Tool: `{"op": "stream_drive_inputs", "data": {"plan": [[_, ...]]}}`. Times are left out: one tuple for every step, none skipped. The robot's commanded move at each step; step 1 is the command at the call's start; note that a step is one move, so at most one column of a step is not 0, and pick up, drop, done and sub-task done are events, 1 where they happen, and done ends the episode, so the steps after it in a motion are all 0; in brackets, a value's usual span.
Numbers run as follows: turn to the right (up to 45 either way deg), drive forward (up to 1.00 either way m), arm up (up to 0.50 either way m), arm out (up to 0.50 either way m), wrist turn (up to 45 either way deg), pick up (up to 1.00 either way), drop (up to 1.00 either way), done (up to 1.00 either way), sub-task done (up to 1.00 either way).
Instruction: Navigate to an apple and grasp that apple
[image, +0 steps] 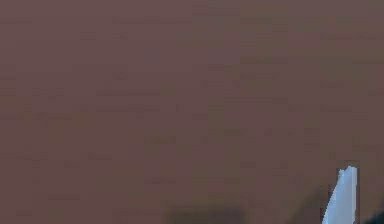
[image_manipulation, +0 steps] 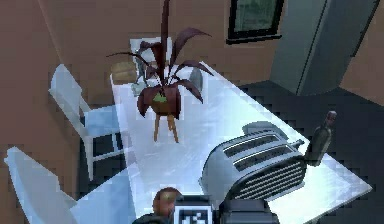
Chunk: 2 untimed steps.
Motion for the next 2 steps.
{"op": "stream_drive_inputs", "data": {"plan": [[0.0,0.00,0.00,0.10,0.0,0.00,0.00,0.00,0.00],[0.0,0.00,0.00,0.00,45.0,0.00,0.00,0.00,0.00]]}}
